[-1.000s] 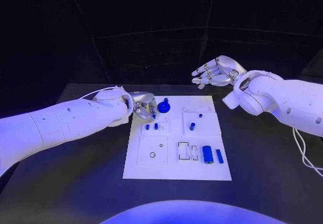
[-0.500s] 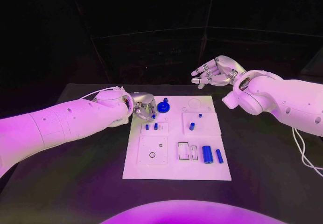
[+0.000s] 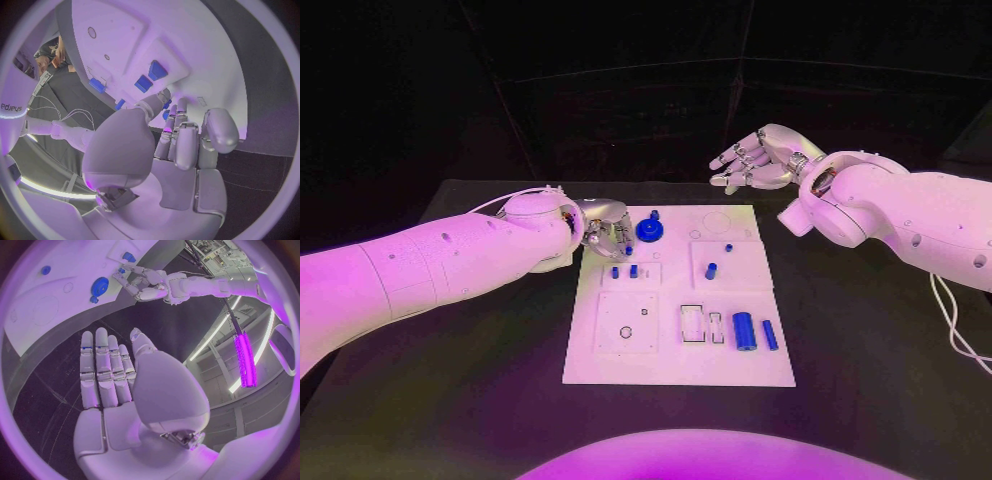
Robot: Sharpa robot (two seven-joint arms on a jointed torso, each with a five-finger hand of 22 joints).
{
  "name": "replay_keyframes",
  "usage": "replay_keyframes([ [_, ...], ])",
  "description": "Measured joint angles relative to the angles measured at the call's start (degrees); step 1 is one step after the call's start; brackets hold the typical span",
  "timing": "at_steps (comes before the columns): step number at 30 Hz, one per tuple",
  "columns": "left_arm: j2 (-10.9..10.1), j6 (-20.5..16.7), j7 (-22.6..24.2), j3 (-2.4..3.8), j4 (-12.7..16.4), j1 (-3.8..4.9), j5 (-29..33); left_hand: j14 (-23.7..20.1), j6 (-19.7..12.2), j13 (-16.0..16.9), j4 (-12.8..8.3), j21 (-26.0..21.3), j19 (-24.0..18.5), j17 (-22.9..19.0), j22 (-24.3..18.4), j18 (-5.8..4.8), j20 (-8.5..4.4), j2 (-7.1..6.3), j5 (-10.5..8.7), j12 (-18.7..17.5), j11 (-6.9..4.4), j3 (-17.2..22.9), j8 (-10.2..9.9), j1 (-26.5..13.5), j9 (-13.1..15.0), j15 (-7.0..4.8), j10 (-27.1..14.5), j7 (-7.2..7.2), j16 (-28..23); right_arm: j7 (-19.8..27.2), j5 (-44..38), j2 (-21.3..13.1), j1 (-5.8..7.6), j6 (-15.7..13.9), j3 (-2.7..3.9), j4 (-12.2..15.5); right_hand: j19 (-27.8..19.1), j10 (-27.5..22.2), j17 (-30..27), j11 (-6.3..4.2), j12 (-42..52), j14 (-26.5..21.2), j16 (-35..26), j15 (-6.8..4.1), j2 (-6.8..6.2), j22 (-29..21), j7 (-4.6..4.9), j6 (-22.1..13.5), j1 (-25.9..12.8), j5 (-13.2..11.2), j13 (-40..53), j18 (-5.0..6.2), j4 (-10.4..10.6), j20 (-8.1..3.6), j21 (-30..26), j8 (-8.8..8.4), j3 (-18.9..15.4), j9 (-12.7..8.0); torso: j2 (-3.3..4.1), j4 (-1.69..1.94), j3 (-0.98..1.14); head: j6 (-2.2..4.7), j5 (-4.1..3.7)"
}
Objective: Assemble the parts on the task board
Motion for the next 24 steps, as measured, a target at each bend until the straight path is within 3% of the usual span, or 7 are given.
replay_keyframes([
  [6,-0.9,-0.1,-0.1,0.02,-0.1,-0.02,0.2,0.1,-0.2,0.0,-0.1,-1.2,-0.4,-0.8,-1.0,0.0,0.36,-0.56,0.0,-0.4,0.36,-0.7,0.0,-0.2,0.0,0.28,-0.4,0.2,-0.5,-2.1,-4.8,-0.4,-0.01,1.8,0.0,-0.1,6.7,1.5,2.3,-1.45,1.5,8.6,5.0,-2.58,0.0,1.7,-1.13,2.1,0.0,-0.7,-0.2,-0.01,-0.9,-2.79,3.5,0.85,0.9,0.2,-0.01,0.0,0.0,0.12,-0.01],
  [11,-2.8,-0.4,0.2,0.72,-0.8,-0.04,3.5,0.2,-0.4,0.0,0.3,-5.4,-2.2,-4.4,-5.0,0.08,0.92,-0.9,0.0,-1.3,0.87,-2.4,0.0,-0.4,0.2,0.65,-2.1,0.38,-2.5,-4.6,-12.7,-1.1,-0.28,3.7,-0.03,0.2,12.2,1.9,8.2,-2.39,2.6,9.5,16.2,-3.8,-0.21,4.6,-2.26,4.8,0.6,-0.9,-0.7,-0.01,-2.3,-6.04,9.0,1.16,2.3,0.1,-0.08,0.0,0.03,0.52,-0.13],
  [12,-3.3,-0.6,0.4,0.91,-0.9,-0.03,4.7,-0.1,-0.2,0.0,0.4,-6.5,-2.7,-5.4,-6.0,0.86,1.02,-0.9,0.0,-1.3,0.94,-2.6,0.0,-0.4,0.2,0.93,-2.6,0.26,-3.0,-5.0,-14.3,-1.3,-0.32,4.0,-0.03,0.3,12.6,1.9,9.2,-2.48,2.7,9.5,18.1,-3.8,-0.44,5.1,-2.42,4.9,0.8,-0.9,-0.8,0.0,-2.5,-6.09,9.8,1.16,2.5,0.1,-0.08,0.0,0.04,0.58,-0.18],
  [15,-4.6,-1.6,1.4,1.22,-1.0,0.11,9.4,-0.6,0.4,0.0,0.7,-9.3,-4.0,-7.4,-8.6,0.97,1.29,-0.9,0.0,-1.3,1.35,-3.4,0.3,-0.4,0.3,1.37,-3.4,0.56,-4.2,-6.1,-19.6,-2.1,-0.54,4.3,-0.03,0.9,13.3,2.2,11.9,-2.78,2.9,9.5,23.5,-4.22,-0.44,6.5,-2.39,5.5,0.8,-0.9,-1.1,0.0,-3.0,-6.71,12.2,1.09,3.2,0.0,-0.08,-0.01,0.04,0.83,-0.42],
  [18,-5.8,-3.1,3.7,1.42,-0.7,0.25,16.4,-3.9,1.4,0.0,0.8,-17.5,-7.8,-15.7,-16.1,3.11,1.66,-0.1,0.0,-1.3,1.77,-3.9,0.4,0.1,0.3,1.78,-4.8,1.14,-8.9,-7.1,-24.6,-3.2,-0.96,4.2,-0.03,2.0,13.3,2.2,13.7,-2.78,2.9,9.5,27.2,-4.22,-0.82,7.9,-2.64,6.1,1.2,-0.9,-1.5,0.0,-3.5,-6.77,14.3,0.75,4.2,0.0,-0.08,-0.01,0.04,1.17,-0.88],
  [22,-7.7,-4.1,9.0,1.5,1.2,0.29,30.1,-5.3,2.1,0.1,0.8,-22.4,-10.0,-19.5,-20.5,3.11,1.95,1.07,0.0,-0.6,1.88,-3.9,0.8,0.8,0.3,1.83,-4.9,1.25,-11.1,-8.1,-30.9,-4.6,-1.96,3.7,-0.08,4.3,13.3,1.0,15.1,-3.05,2.8,9.5,29.6,-4.22,-0.82,9.1,-2.5,6.3,1.2,-0.9,-2.0,0.0,-3.6,-6.77,15.8,0.49,4.9,0.0,-0.01,-0.01,0.01,1.57,-1.52],
  [24,-8.8,-4.3,12.2,1.5,2.5,0.29,38.1,-6.3,2.3,0.3,0.8,-24.2,-10.8,-20.9,-22.1,3.94,1.92,1.31,0.0,0.1,1.68,-3.9,1.1,0.6,0.3,1.73,-4.1,1.04,-11.9,-8.7,-34.1,-5.0,-2.71,3.5,-0.13,5.5,13.3,-0.4,18.8,-2.76,2.0,9.5,33.7,-4.22,-1.39,9.7,-2.5,6.3,1.0,-1.4,-2.5,0.0,-3.5,-6.77,16.8,0.01,5.3,-0.1,0.03,-0.09,-0.03,1.66,-1.8],
])
